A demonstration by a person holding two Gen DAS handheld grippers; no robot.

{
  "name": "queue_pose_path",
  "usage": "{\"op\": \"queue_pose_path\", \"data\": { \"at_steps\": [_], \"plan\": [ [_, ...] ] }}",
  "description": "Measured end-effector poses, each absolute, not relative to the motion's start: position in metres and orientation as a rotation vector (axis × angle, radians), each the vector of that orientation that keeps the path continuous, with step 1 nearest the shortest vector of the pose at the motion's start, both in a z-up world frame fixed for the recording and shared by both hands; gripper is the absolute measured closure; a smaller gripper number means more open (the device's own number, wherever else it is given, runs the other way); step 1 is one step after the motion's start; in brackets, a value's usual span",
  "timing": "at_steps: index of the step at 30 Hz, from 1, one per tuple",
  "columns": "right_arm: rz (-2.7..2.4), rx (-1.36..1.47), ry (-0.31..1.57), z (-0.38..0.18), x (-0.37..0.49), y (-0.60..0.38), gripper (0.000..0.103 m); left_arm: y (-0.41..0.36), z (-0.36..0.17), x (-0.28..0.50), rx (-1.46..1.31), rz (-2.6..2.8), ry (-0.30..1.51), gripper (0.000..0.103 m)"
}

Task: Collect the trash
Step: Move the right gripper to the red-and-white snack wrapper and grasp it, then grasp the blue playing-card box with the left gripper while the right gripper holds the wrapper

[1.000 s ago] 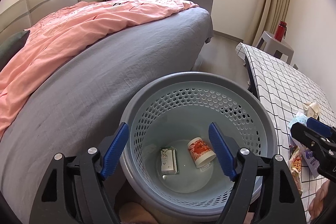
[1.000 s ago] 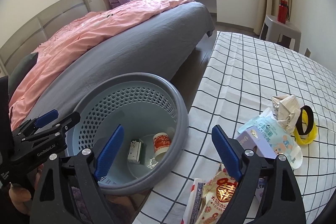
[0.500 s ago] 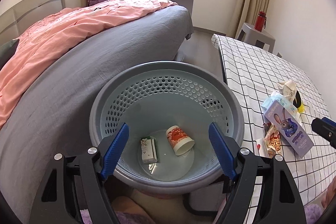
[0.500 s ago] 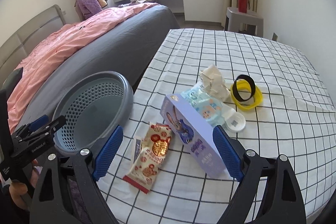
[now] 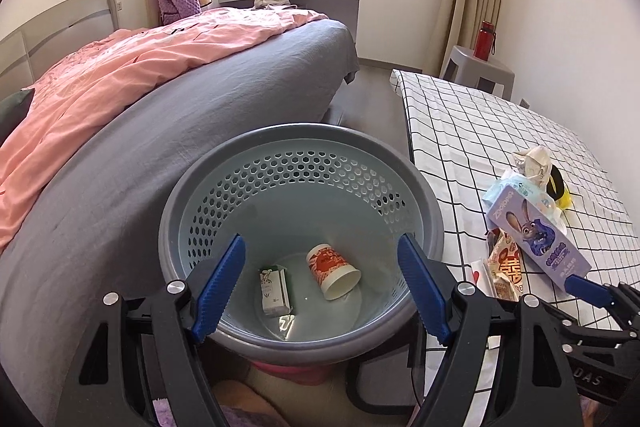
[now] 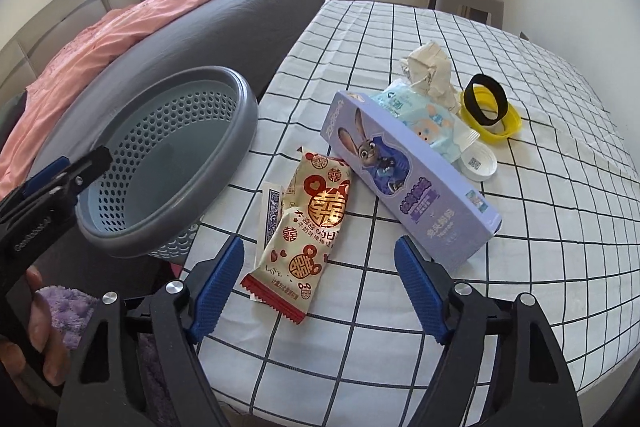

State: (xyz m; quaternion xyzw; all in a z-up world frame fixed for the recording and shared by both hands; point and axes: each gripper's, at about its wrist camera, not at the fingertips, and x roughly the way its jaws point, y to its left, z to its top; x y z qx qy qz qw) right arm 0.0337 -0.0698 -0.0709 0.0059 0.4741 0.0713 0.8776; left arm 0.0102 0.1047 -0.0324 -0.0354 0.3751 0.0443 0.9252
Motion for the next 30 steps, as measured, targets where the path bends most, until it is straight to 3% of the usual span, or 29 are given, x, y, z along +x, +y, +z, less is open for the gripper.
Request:
{"op": "queue_pose_path", "data": {
  "at_steps": [5, 12, 18, 22, 30],
  "plan": [
    [0.116, 0.026, 1.026, -0.087, 0.041, -0.076, 0.037, 0.111, -0.036, 0.010, -0.086, 0.087, 0.779, 0.028],
    [0.107, 0.006, 1.040, -0.091, 0.043, -0.076, 0.038, 0.113, -0.037, 0.010, -0.108, 0.071, 0.784, 0.028],
    [0.112, -0.022, 1.051, -0.095, 0.052, -0.069, 0.045, 0.111, -0.038, 0.010, -0.108, 0.060, 0.788, 0.028],
    [0.127, -0.016, 1.074, -0.099, 0.059, -0.068, 0.061, 0.110, -0.040, 0.010, -0.107, 0.053, 0.795, 0.028],
    [0.164, 0.021, 1.031, -0.084, 0.047, -0.074, 0.064, 0.103, -0.043, 0.007, -0.086, 0.037, 0.807, 0.028]
  ]
}}
